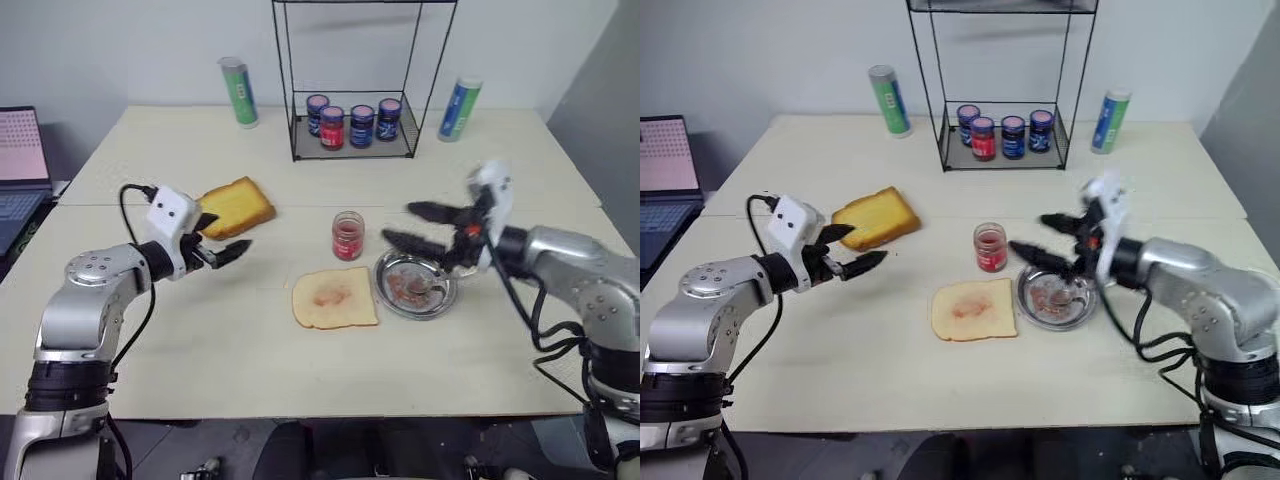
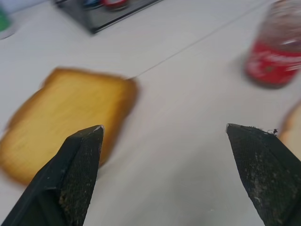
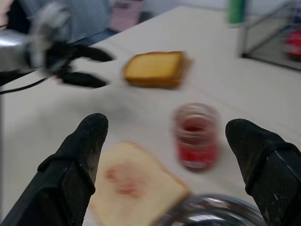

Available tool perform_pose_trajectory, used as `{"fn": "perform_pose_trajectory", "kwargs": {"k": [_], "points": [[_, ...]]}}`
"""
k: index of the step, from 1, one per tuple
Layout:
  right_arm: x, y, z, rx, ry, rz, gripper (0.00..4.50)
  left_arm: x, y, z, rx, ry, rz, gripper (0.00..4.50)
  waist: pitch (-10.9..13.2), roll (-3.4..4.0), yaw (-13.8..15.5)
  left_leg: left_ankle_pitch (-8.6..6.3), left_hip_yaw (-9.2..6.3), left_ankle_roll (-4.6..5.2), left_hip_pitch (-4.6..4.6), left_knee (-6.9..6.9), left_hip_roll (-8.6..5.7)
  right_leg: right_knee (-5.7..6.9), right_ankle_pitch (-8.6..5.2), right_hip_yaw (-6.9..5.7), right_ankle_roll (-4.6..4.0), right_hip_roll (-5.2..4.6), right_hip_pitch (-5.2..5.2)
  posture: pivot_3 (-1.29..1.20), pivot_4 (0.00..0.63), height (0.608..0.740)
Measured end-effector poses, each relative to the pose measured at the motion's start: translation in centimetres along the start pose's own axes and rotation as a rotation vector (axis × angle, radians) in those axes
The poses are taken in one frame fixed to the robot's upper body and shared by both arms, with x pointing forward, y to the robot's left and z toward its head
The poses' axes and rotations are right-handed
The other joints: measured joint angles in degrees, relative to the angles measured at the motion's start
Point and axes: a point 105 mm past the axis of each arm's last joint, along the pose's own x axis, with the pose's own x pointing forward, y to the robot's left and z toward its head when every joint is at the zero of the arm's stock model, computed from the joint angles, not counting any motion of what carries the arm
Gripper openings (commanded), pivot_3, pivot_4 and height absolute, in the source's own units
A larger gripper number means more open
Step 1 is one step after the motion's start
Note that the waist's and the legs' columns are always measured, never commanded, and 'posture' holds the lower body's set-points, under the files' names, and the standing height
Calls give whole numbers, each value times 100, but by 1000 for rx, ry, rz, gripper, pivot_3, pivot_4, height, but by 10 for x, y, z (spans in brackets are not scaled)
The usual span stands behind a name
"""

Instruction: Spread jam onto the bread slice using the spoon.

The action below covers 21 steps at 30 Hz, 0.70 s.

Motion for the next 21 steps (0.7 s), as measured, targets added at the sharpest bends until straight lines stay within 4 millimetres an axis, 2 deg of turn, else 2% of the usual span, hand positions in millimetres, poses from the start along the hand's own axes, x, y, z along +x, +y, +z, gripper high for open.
{"fn": "perform_pose_trajectory", "kwargs": {"k": [3, 6, 11, 15, 18, 21], "points": [[12, 14, -6, 7, 16, 68, 4420, 4, 3, -2, -16, -15, 18, 4348, 0, -8, 87, -1, 0, 1, -30, 33, -13, -6, 6, -1, 9, -16, -4, 0, 150, 740], [14, 17, -8, 7, 28, 85, 4420, 6, 1, -3, -3, -19, 12, 4348, 1, -10, 101, -5, 2, 6, -45, 65, -14, -7, 14, 3, 21, -18, -6, 0, 150, 740], [13, 22, -8, -9, 30, 102, 4420, 10, 21, -23, -14, 26, 142, 4348, 0, -11, 72, -5, -7, 7, -37, 67, -5, 6, 19, -4, 16, -8, -5, 0, 150, 740], [13, 27, -10, -22, 38, 109, 4420, 18, 27, -31, -17, 42, 188, 4348, -2, -15, 58, -5, -9, 7, -39, 67, -3, 7, 19, -7, 16, -6, -6, 0, 150, 740], [11, 27, -17, -7, 54, 100, 4420, 19, 22, -26, -15, 22, 151, 4348, -2, -16, 56, -5, -6, 7, -40, 67, -3, 5, 20, -4, 16, -7, -6, 0, 150, 740], [5, 25, -20, -12, 70, 78, 4420, 17, 1, -20, -27, -1, 26, 4348, -2, -16, 56, -5, -5, 7, -41, 67, -3, 2, 19, -2, 16, -9, -6, 0, 150, 740]]}}
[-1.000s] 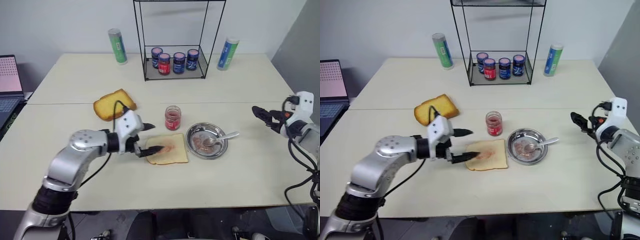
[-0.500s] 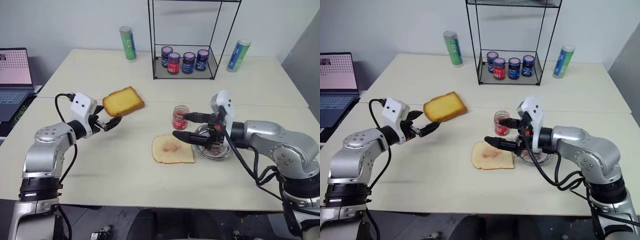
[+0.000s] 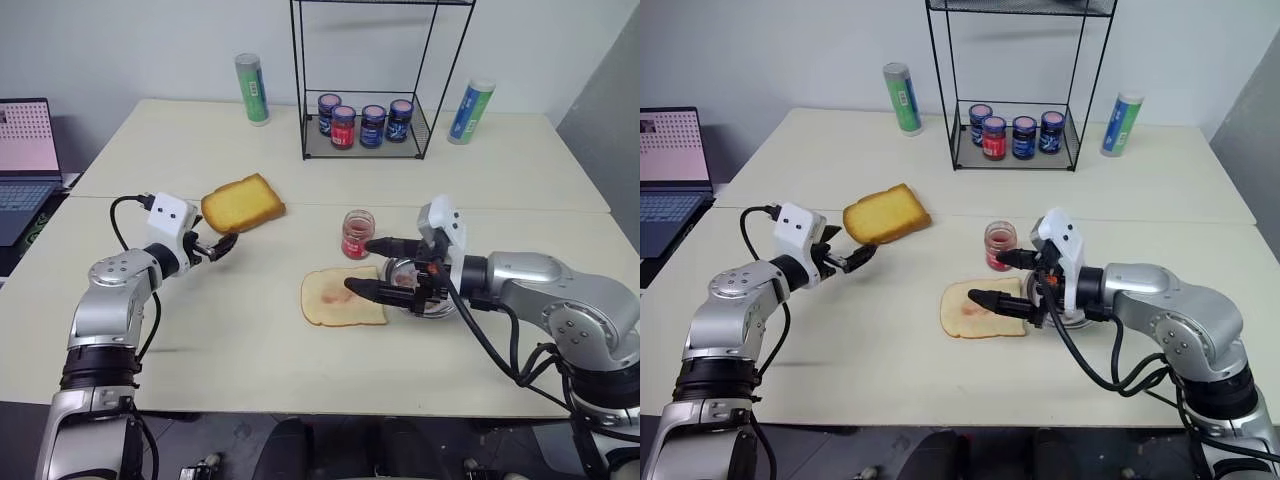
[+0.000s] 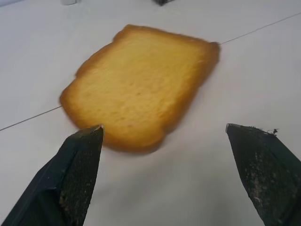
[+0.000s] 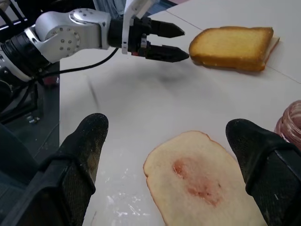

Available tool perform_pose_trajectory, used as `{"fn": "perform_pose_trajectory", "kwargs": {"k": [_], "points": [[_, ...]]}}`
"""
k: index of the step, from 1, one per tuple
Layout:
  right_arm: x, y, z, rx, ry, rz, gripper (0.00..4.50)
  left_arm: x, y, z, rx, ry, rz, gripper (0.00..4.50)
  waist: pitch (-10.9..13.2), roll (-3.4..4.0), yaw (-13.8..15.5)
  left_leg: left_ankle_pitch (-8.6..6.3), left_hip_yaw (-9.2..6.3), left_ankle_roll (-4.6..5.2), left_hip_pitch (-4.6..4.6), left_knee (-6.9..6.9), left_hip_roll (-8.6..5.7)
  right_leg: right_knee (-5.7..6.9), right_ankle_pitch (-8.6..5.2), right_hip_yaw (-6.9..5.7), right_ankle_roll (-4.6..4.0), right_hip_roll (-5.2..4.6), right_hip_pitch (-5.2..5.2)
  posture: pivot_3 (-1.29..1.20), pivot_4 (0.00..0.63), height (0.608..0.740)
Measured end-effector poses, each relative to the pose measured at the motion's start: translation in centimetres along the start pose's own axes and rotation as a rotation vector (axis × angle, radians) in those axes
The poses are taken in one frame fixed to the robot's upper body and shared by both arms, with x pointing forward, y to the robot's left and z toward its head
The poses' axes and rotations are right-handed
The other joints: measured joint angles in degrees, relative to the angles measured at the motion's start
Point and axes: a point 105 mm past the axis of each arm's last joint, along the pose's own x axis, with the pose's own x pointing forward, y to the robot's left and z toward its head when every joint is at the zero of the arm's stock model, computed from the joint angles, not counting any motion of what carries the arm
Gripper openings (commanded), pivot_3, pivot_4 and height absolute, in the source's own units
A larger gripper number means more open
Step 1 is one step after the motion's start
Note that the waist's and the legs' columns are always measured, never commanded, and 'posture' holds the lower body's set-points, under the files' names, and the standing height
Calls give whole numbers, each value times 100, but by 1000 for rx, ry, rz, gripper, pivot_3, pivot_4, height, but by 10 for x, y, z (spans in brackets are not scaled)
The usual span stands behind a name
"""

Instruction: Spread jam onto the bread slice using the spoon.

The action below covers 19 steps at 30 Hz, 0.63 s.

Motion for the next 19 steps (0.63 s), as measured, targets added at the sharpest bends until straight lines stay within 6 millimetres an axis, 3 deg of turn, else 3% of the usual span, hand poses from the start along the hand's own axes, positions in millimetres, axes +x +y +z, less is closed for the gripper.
{"fn": "perform_pose_trajectory", "kwargs": {"k": [5, 9, 13, 15, 17, 19], "points": [[-27, 0, -23, 51, 88, -39, 4420, -30, -54, 0, 50, 99, -355, 4348, 0, 0, -6, 0, -2, -1, 3, -2, 2, -1, -1, -1, -1, 0, 1, 0, 150, 740], [-61, -2, -41, 93, 179, -87, 4420, -55, -67, 1, 120, 191, -479, 4348, 3, 7, -5, 0, 1, 0, 9, -3, 0, 0, -1, 1, -2, 0, 6, 0, 150, 740], [-135, -43, -50, 129, 288, -360, 4420, -74, -44, -5, 124, 253, -411, 4348, 4, 8, 5, 0, 5, 1, 15, -2, 0, 0, -1, 3, -2, 2, 10, 0, 150, 740], [-166, -52, -56, 148, 326, -436, 4420, -86, -24, -5, 112, 287, -357, 4348, 3, 7, 4, 0, 4, 1, 18, -4, 5, 0, -2, 1, -2, 11, 10, 0, 150, 740], [-182, -51, -66, 177, 368, -444, 4420, -96, -11, -7, 106, 317, -337, 4348, 2, 8, -2, 0, 7, 1, 22, -6, 6, 1, -2, 3, -2, 11, 9, 0, 150, 740], [-180, -48, -69, 178, 363, -410, 4420, -96, -11, -7, 110, 310, -344, 4348, 4, 12, -19, 0, 15, 1, 23, -6, 8, 2, -2, 11, -1, 11, 8, 0, 150, 740]]}}
